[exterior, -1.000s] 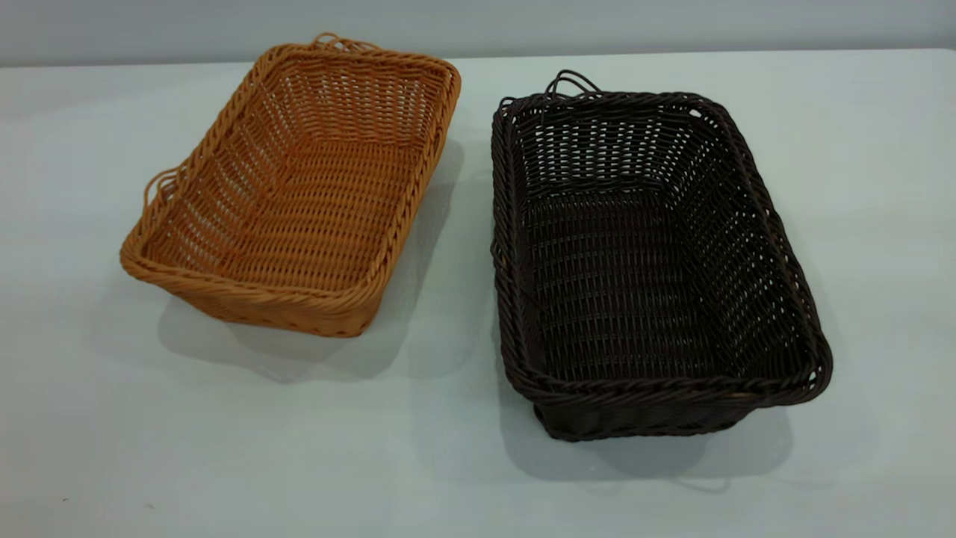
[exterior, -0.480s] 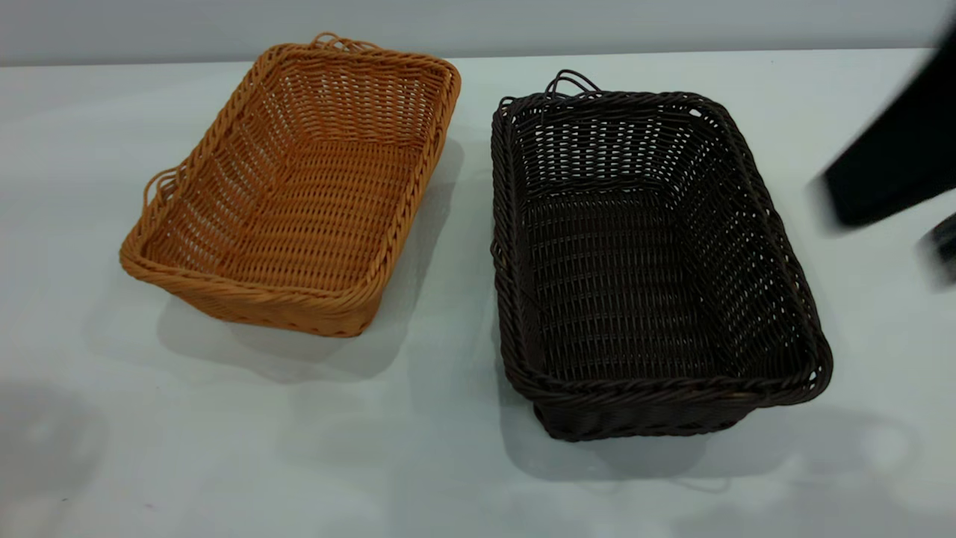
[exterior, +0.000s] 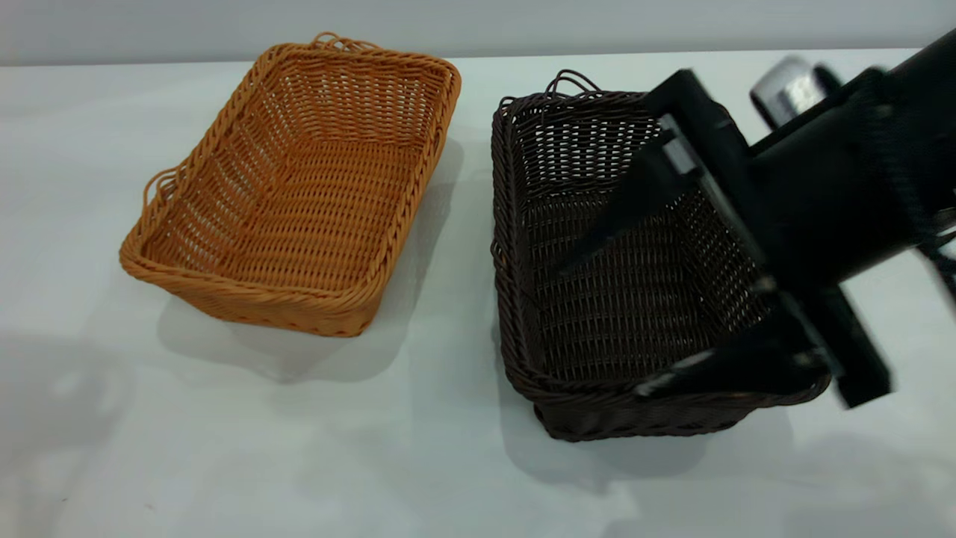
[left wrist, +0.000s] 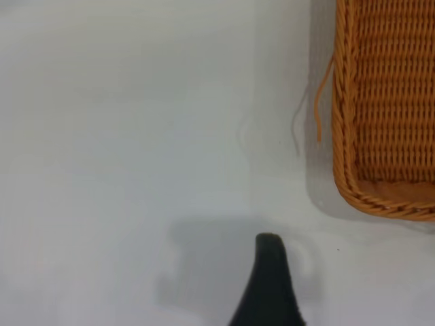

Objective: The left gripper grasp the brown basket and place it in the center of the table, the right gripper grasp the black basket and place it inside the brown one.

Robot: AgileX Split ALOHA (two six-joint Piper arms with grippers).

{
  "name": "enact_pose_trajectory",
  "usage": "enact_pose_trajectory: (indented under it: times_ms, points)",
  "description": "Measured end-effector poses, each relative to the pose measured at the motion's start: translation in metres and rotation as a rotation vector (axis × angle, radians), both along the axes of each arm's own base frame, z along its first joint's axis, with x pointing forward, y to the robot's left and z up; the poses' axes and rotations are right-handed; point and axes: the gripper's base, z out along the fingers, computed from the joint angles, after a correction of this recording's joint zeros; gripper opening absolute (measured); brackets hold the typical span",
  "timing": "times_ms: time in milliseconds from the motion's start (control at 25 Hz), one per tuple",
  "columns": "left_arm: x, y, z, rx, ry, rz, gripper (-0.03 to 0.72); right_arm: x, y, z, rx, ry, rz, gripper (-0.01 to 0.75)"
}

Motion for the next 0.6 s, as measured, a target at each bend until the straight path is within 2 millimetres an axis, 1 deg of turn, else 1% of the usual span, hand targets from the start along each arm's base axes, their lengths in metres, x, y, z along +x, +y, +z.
enact_pose_trajectory:
  times_ms: [120, 320, 600]
  points:
    - [0.0, 0.0, 0.0, 0.004, -0.001, -0.005, 0.545, 0.004, -0.001, -0.013, -0.02, 0.045, -0.073, 0.555]
    - [0.0, 0.0, 0.0, 0.004, -0.005, -0.005, 0.545, 0.005, -0.004, -0.039, -0.071, 0.139, -0.163, 0.555]
    - [0.002, 0.0, 0.001, 0.003, -0.025, -0.004, 0.545, 0.003, -0.012, -0.068, -0.186, 0.22, -0.227, 0.555]
